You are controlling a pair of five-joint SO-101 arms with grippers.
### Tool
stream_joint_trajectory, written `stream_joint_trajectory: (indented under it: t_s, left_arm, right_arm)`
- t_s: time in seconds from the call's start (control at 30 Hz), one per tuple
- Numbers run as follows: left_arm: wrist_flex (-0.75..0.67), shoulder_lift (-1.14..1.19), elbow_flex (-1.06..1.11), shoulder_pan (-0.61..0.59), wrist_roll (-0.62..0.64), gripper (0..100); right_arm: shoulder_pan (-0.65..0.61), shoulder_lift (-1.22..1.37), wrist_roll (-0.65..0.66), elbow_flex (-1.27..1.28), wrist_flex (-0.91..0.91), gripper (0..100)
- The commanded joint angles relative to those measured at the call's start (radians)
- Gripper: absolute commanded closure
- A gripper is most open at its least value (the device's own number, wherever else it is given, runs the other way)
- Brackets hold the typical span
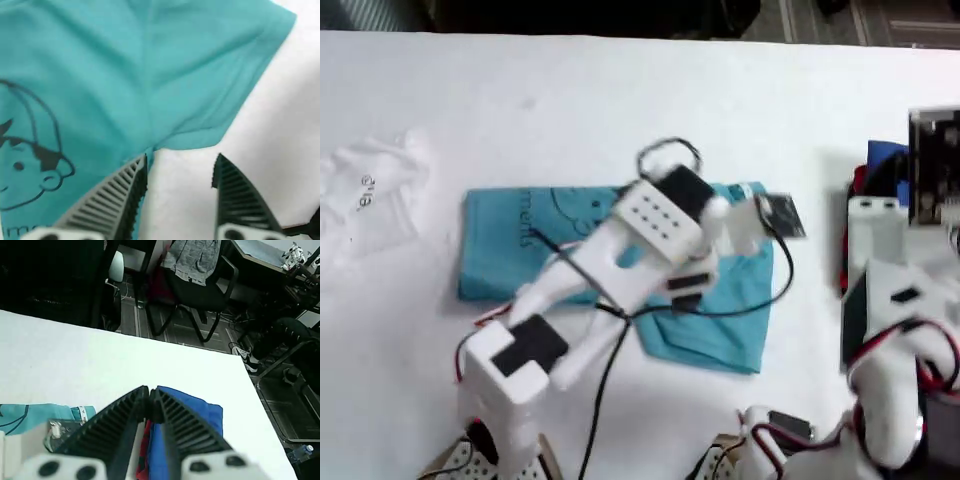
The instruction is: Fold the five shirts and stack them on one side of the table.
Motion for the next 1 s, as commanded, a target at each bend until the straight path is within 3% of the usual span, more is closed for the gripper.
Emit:
stream_joint_trajectory:
  t_s: [0.0,0.2,0.77,0.97]
  left_arm:
    - [-0.011,0.05,-0.012,0.064,0.009,76]
    - [-0.057,0.193,-0.017,0.101,0.009,76]
    - [-0.101,0.361,-0.094,0.188,0.064,77]
    - [-0.091,0.43,-0.164,0.183,0.057,88]
  right_arm:
    - [0.005,-0.051,0.005,0.054,0.005,98.1]
    - [0.005,-0.091,0.063,0.107,0.005,98.1]
    - [0.005,-0.09,0.066,0.106,0.004,98.1]
    - [0.005,-0.087,0.066,0.101,0.004,98.1]
